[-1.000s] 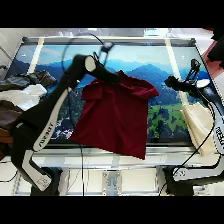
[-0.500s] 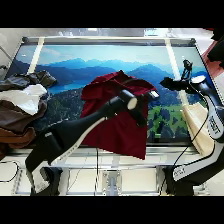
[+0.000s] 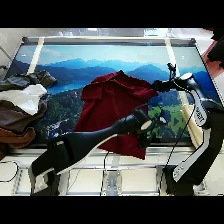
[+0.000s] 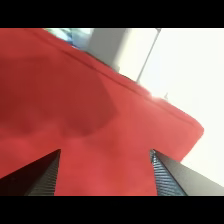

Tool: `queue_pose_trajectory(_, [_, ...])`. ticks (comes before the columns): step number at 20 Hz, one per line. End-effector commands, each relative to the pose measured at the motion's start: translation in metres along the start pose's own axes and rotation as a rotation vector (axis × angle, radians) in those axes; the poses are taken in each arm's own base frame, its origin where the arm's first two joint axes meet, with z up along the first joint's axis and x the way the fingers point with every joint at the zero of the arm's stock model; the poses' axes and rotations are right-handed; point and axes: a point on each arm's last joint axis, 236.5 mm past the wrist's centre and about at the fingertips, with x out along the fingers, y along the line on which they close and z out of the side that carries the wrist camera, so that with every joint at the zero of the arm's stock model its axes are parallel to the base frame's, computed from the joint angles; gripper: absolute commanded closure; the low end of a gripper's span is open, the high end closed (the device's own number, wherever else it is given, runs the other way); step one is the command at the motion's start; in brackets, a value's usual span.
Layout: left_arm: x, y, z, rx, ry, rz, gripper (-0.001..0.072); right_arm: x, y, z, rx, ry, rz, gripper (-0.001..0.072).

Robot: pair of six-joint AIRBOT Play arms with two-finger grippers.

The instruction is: Fold the shirts.

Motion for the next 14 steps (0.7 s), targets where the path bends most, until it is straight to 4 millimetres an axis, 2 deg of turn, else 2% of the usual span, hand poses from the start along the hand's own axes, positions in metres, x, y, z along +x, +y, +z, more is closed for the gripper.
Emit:
queue_pose_trajectory(1, [0.019,-0.028,-0.015,0.043,0.083,-0.015,0.0048,0.010,0.002,0.004,-0.052,0.014,-0.035,0.0373])
queue_pose_trajectory(2, [0.022,-0.032,-0.014,0.049,0.082,-0.016,0.0048,0.009,0.002,0.005,-0.047,0.009,-0.037,0.0397])
queue_pose_trajectory(10, [0.032,-0.060,-0.007,-0.023,0.062,-0.126,0.0048,0.009,0.001,0.007,-0.040,0.005,-0.038,0.0397])
queue_pose_trajectory(14, [0.051,-0.057,-0.015,-0.058,0.105,-0.128,0.0055,0.009,0.001,0.008,-0.041,0.000,-0.041,0.0398])
